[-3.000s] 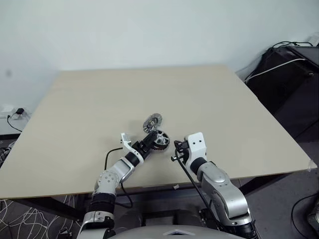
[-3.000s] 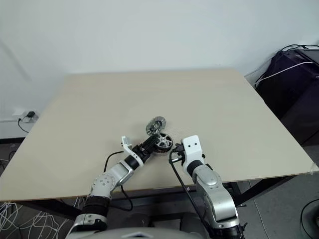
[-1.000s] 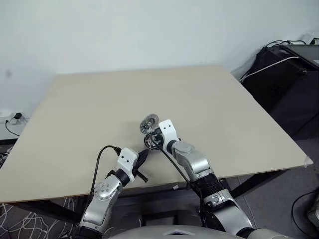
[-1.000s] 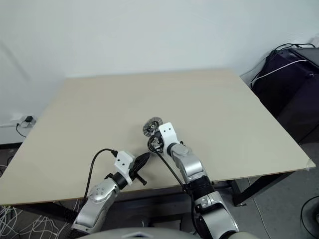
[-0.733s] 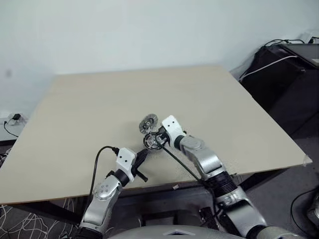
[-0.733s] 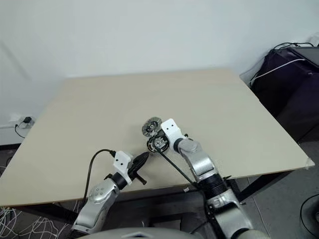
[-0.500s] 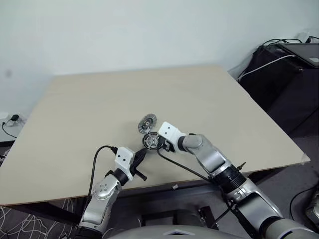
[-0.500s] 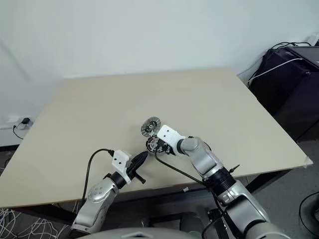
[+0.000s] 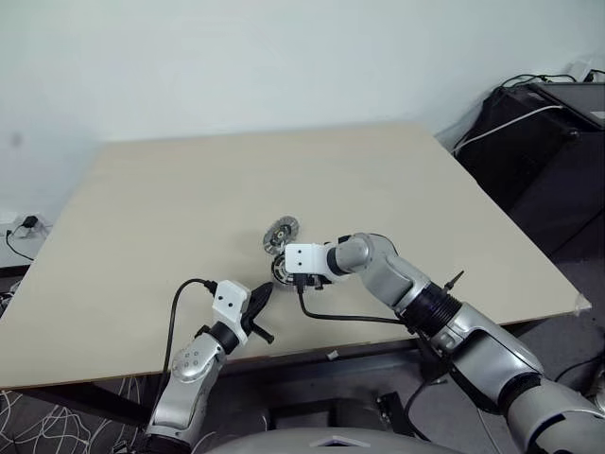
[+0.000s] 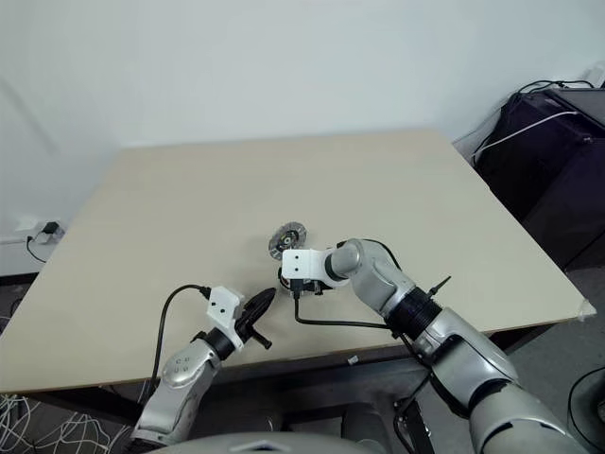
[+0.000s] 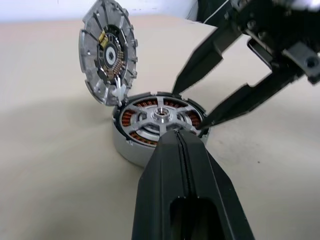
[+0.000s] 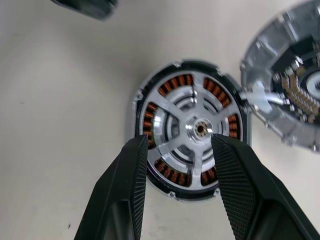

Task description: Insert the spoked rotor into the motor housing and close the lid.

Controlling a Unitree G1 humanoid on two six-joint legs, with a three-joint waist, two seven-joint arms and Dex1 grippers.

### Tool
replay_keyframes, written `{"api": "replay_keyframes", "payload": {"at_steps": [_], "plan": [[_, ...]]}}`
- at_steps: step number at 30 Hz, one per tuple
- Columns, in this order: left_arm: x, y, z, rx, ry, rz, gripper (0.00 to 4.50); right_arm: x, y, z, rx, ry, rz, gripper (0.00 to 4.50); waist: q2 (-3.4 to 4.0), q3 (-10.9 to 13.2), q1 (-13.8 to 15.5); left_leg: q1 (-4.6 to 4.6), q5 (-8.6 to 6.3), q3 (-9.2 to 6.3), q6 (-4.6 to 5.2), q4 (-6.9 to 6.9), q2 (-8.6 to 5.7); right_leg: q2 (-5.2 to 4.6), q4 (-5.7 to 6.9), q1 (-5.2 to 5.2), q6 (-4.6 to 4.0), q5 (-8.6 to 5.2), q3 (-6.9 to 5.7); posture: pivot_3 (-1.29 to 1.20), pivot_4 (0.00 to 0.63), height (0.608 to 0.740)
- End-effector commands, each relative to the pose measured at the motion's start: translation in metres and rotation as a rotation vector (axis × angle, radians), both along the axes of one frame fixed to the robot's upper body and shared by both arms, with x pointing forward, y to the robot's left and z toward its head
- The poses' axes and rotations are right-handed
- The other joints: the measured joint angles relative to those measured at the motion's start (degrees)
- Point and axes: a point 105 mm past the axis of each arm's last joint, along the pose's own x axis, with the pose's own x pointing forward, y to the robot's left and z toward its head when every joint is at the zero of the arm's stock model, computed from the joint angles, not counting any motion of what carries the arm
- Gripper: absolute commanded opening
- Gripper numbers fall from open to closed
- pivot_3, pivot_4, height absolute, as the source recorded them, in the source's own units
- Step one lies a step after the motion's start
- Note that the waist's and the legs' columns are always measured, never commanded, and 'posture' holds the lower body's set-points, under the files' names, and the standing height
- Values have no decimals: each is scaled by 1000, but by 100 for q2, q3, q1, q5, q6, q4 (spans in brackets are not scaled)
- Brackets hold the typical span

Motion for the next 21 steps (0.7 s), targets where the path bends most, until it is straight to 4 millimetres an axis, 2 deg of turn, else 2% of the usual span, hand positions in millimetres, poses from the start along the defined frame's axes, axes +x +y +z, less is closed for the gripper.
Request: {"api": "replay_keyframes", "payload": {"at_steps": [1, 8, 21], "plan": [[2, -3, 13, -18, -56, 3, 0, -2, 1, 10, -63, -27, 118, 2174, 0, 0, 4, 1, 0, 0, 0, 0, 1, 0, 0, 0, 0, 0, -1, 0, 0, 740], [2, -6, 11, -31, -46, 6, 0, -3, -16, 0, -216, 10, 226, 2174, 0, 0, 34, 1, 0, 1, 0, 1, 0, 0, 1, 0, 0, 0, -1, 0, 0, 740], [0, -10, 12, -49, -38, 10, 0, 7, -17, -5, -251, 3, 230, 2174, 0, 0, 36, 3, 2, 2, -4, 1, 2, 2, 3, -1, -7, 4, -1, 0, 0, 740]]}}
